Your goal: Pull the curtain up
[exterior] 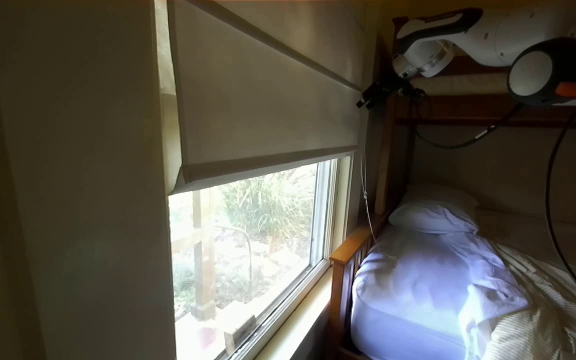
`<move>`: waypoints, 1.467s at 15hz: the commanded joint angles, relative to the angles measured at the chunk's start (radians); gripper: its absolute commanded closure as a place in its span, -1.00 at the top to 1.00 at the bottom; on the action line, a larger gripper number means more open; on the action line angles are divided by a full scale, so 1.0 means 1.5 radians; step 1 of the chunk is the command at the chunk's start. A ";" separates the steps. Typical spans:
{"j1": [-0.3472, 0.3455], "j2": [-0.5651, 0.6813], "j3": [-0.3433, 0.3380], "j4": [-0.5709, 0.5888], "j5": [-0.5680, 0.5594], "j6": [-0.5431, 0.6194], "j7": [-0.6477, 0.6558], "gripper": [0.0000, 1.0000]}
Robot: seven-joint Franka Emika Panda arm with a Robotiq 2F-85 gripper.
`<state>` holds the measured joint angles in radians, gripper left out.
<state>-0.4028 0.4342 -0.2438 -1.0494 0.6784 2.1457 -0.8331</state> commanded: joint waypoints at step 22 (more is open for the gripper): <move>0.004 -0.035 -0.033 -0.060 -0.057 -0.041 0.045 -0.99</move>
<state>-0.4020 0.4281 -0.2874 -1.0326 0.5953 2.1057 -0.7810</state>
